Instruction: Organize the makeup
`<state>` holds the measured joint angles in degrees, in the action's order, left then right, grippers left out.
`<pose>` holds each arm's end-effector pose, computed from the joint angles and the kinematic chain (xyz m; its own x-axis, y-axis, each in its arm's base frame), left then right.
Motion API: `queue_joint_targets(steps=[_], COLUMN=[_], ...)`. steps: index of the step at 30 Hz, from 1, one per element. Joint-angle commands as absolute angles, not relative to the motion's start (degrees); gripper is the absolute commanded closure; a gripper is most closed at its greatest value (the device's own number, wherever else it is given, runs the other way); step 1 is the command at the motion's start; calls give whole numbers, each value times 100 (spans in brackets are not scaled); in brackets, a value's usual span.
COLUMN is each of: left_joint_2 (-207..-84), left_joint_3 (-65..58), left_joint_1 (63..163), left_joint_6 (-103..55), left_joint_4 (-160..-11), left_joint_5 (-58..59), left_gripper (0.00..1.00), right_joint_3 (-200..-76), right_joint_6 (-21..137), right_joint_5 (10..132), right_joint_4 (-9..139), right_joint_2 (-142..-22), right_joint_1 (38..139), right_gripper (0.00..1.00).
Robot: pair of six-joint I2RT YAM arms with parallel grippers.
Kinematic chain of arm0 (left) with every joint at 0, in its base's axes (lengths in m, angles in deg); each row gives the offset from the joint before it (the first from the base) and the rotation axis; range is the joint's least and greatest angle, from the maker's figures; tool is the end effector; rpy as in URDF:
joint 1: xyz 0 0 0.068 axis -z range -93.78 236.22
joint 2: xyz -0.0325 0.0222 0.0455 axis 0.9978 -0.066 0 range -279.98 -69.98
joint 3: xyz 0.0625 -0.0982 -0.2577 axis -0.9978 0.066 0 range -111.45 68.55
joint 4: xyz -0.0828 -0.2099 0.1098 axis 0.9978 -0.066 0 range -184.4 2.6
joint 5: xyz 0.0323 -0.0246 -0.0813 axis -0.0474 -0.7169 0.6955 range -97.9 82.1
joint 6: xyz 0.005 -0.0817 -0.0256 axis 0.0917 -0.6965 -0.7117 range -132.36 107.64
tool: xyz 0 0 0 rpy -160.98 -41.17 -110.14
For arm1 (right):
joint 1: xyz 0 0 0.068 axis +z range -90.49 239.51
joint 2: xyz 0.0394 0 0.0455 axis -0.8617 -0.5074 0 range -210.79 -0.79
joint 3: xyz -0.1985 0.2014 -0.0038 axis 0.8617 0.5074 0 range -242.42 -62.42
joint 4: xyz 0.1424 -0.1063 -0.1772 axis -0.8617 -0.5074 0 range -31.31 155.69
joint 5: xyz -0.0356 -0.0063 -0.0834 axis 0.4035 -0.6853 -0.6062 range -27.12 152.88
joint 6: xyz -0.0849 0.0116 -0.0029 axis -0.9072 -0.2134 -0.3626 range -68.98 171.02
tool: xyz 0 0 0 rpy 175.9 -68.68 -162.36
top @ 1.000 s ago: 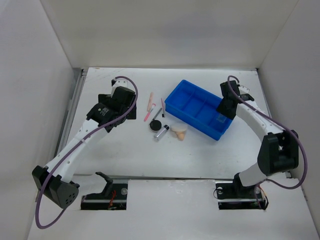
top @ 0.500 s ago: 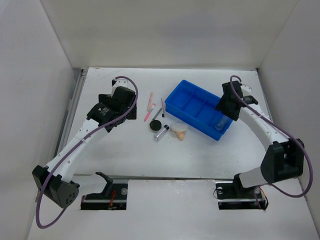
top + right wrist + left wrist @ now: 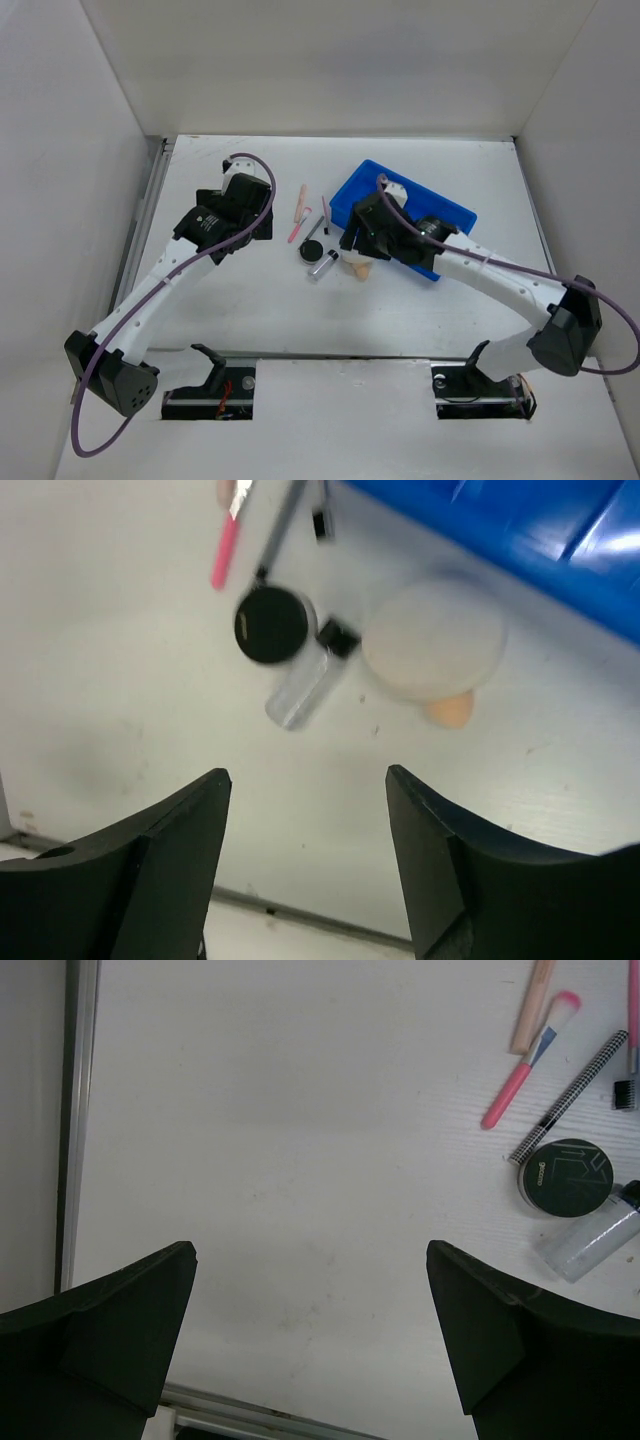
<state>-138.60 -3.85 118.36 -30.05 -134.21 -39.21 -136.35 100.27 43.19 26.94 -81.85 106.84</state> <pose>0.2330 -0.1001 0.3496 -0.5909 0.0646 -0.8042 -0.0489 0.9921 0.1157 0.2342 0.2165 0.3108 -0.7216 0.2696 -0.6377 0.0205 0.9290 0.3696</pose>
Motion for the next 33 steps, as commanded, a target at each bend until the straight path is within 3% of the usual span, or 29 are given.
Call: queue_joint_targets(steps=[1,7,20,33], left_joint_2=[-13669,-13563,-13511,-13563], left_joint_3=[-607,-493,-440,-387], left_joint_1=[11830,11830,11830,11830], left_joint_6=[-3073,-3073,-3073,-3073], left_joint_4=[-13539,-13539,-13539,-13487], left_joint_5=[-4085,-4086,-4033,-4033], left_gripper=[0,0,0,0], right_joint_3=[-12968,-12070,-11858,-12017], right_joint_6=[11171,11992,12124,11940], right_joint_5=[4994,5347,5321,5321], right_joint_4=[3392,4046,4565,4565], right_joint_2=[-8270,-8270,-8648,-9184], right_joint_1=[10776,10776,9959,9854], right_gripper=[30,29,33,40])
